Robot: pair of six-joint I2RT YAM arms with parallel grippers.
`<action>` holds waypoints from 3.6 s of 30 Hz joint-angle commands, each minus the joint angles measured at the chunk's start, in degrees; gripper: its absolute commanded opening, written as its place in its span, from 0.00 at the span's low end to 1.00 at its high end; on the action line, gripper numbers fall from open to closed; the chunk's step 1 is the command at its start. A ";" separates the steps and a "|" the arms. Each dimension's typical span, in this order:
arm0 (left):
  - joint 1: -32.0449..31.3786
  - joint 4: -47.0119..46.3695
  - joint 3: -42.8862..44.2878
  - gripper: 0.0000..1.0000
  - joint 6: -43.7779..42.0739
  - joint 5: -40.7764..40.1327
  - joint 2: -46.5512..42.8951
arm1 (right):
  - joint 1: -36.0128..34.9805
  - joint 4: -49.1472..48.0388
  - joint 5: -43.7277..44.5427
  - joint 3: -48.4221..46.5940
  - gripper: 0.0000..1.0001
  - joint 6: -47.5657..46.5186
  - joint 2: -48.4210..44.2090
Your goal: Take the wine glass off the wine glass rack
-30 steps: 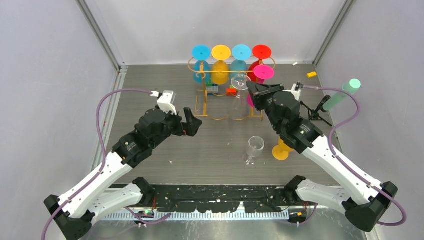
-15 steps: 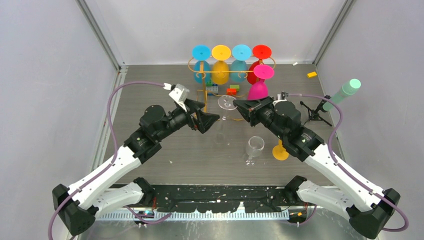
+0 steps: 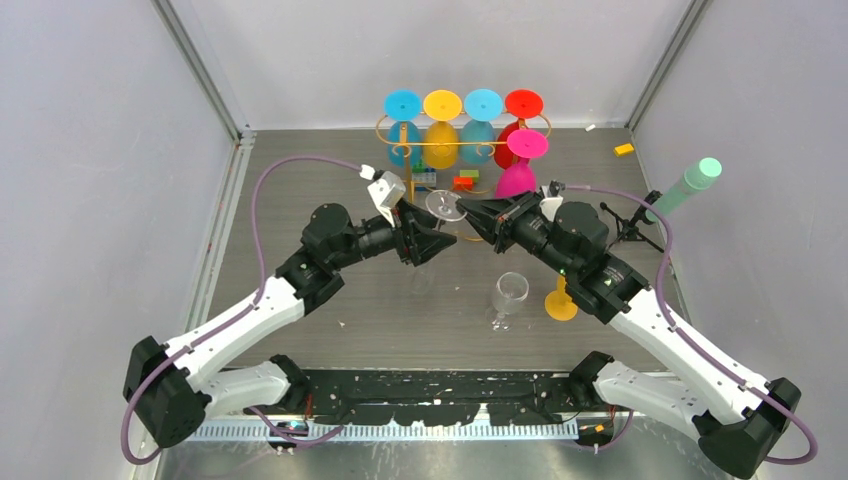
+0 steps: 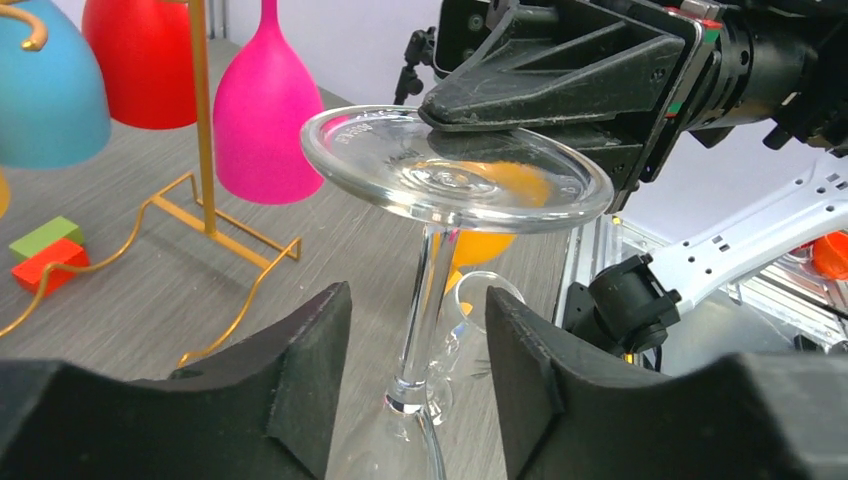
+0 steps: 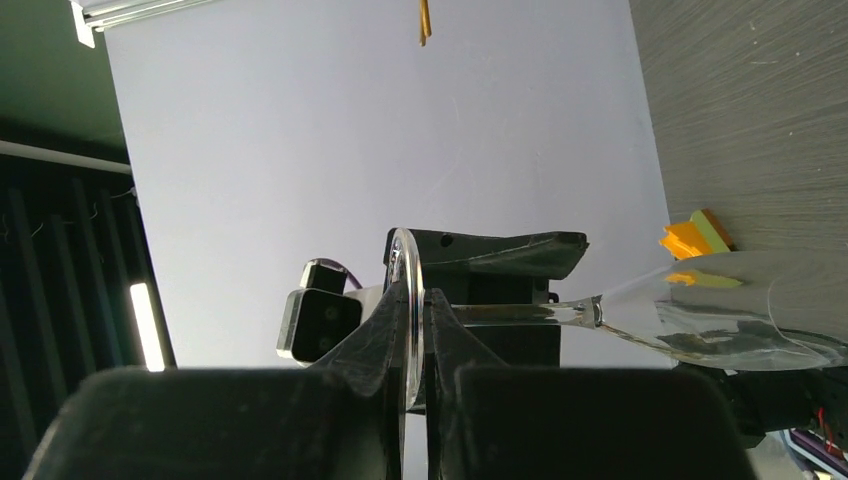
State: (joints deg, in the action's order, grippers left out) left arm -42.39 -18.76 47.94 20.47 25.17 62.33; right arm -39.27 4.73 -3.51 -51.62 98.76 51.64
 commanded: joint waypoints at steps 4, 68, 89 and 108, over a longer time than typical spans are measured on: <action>0.20 -3.66 3.23 0.35 -1.04 4.65 1.24 | -0.02 -6.27 -2.06 -0.29 0.00 2.31 -0.66; 0.17 -0.05 3.50 0.00 39.76 -55.01 -13.49 | -9.07 -39.64 -1.64 6.88 0.39 -13.77 7.29; 0.15 -0.13 1.24 0.00 44.09 -54.64 -15.17 | -9.16 -54.00 -1.99 7.55 0.12 -10.52 12.95; 0.18 2.01 -2.21 0.82 35.90 -46.92 -18.94 | -9.16 -52.79 2.14 8.33 0.00 -16.31 11.45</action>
State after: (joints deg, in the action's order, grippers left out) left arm -42.04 -17.45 47.07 58.98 -23.33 45.47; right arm -48.27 -44.49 -3.75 -42.59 85.69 64.53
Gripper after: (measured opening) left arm 0.761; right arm 0.097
